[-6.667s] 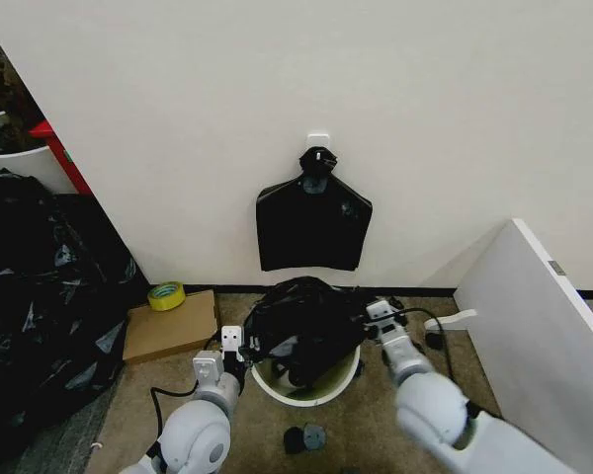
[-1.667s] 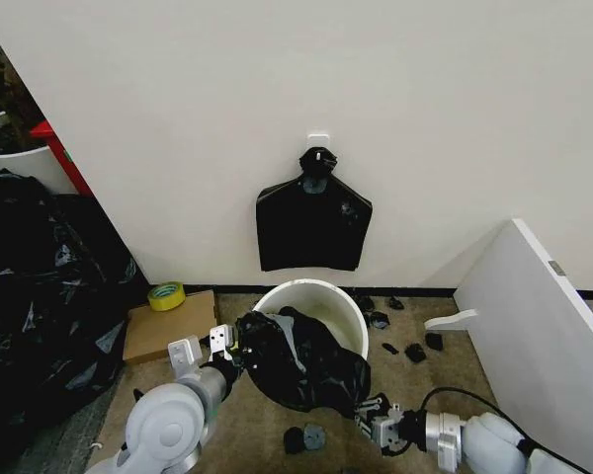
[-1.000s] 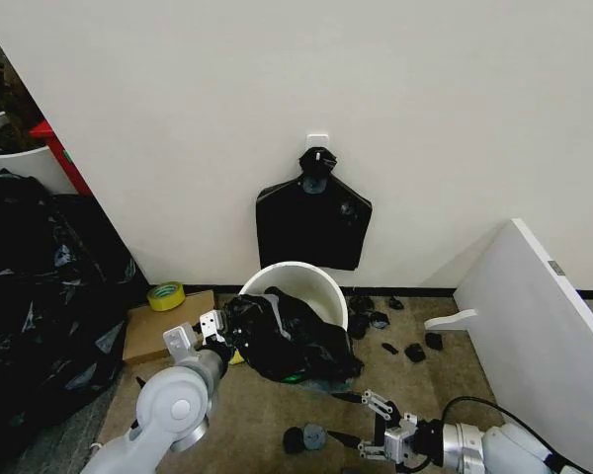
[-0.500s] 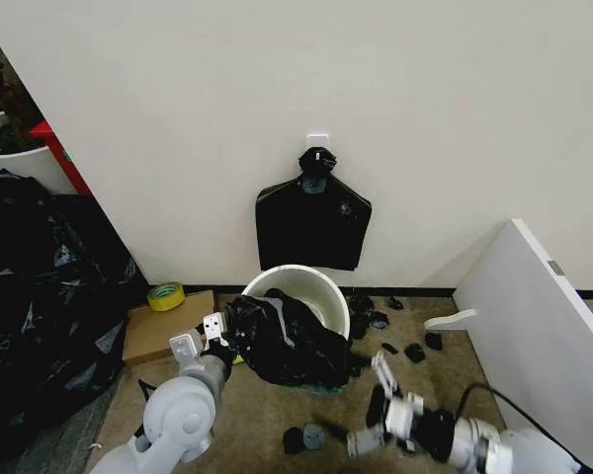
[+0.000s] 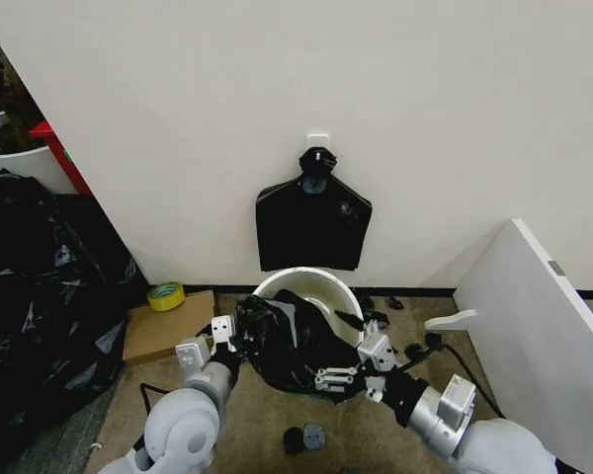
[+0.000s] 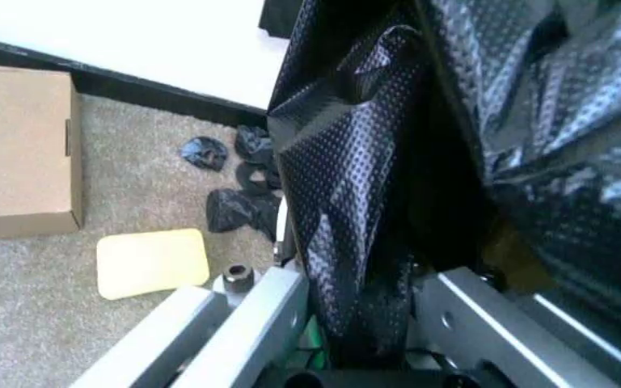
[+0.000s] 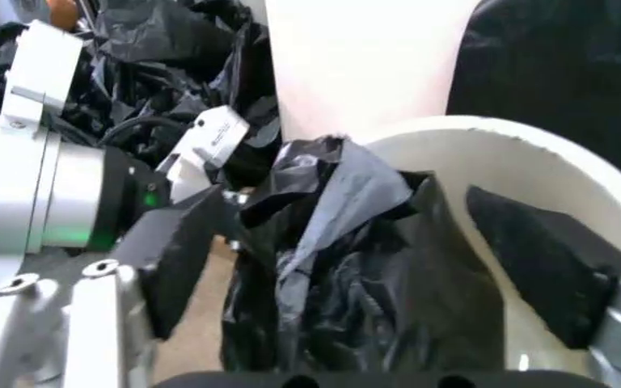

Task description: Place the garbage bag over the trash bin.

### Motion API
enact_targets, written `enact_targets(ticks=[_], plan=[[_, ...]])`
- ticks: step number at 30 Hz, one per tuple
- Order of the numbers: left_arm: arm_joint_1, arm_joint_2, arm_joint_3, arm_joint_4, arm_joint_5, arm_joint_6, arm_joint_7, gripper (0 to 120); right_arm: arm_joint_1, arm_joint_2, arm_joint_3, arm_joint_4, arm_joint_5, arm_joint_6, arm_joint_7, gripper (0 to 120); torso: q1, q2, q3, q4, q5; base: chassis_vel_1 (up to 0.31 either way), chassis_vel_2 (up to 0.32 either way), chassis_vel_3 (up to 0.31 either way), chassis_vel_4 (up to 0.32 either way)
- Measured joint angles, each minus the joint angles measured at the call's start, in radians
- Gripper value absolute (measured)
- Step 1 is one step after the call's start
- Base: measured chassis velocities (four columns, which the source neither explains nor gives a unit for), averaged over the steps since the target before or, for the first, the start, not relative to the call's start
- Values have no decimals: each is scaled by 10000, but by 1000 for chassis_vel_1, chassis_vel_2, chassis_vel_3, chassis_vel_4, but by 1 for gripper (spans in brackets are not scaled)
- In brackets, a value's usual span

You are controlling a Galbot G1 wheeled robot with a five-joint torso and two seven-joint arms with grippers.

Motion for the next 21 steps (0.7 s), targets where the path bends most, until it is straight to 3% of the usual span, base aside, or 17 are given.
enact_targets(ticks=[6, 11, 16, 19, 20, 21], plan=[[-34, -9, 58, -4, -5, 33, 17, 1, -87, 151, -145, -33, 130, -241, 5, 62, 0, 0, 0, 0, 0, 0, 0, 0, 0], [-66, 35, 97, -20, -8, 66, 43, 1, -96, 276, -172, -112, 437, -542, 175, 56, 0, 0, 0, 0, 0, 0, 0, 0, 0], [-81, 52, 113, -46, -8, 98, 77, 1, -51, 337, -175, -84, 753, -873, 312, 37, 0, 0, 0, 1, 0, 0, 0, 0, 0], [-81, 52, 113, -46, -8, 98, 77, 1, -51, 337, -175, -84, 753, -873, 312, 37, 0, 0, 0, 1, 0, 0, 0, 0, 0], [-84, 38, 134, -103, -11, 114, 131, 1, -58, 413, -215, -155, 869, -1012, 389, 29, 0, 0, 0, 0, 1, 0, 0, 0, 0], [-84, 23, 142, -105, -1, 118, 155, 1, -59, 439, -226, -167, 917, -1031, 405, 29, 0, 0, 0, 1, 1, 0, 0, 0, 0]])
